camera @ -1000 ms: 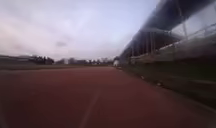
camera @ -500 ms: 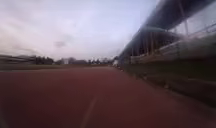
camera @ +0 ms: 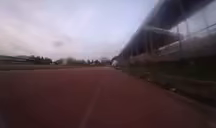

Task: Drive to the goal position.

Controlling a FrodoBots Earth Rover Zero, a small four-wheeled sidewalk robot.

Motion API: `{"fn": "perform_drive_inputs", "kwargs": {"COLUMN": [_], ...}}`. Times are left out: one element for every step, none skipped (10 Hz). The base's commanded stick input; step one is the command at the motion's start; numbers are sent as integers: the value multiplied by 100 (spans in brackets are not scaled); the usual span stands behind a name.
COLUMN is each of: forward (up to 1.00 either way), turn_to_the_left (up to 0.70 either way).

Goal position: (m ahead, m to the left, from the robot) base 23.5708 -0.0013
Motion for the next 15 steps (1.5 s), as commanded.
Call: {"fn": "perform_drive_inputs", "kwargs": {"forward": [70, 70, 70, 70, 70, 70, 70, 70, 70, 70, 70, 70, 70, 70, 70], "turn_to_the_left": [0, 0, 0, 0, 0, 0, 0, 0, 0, 0, -2, -27, -18, 0, 0]}}
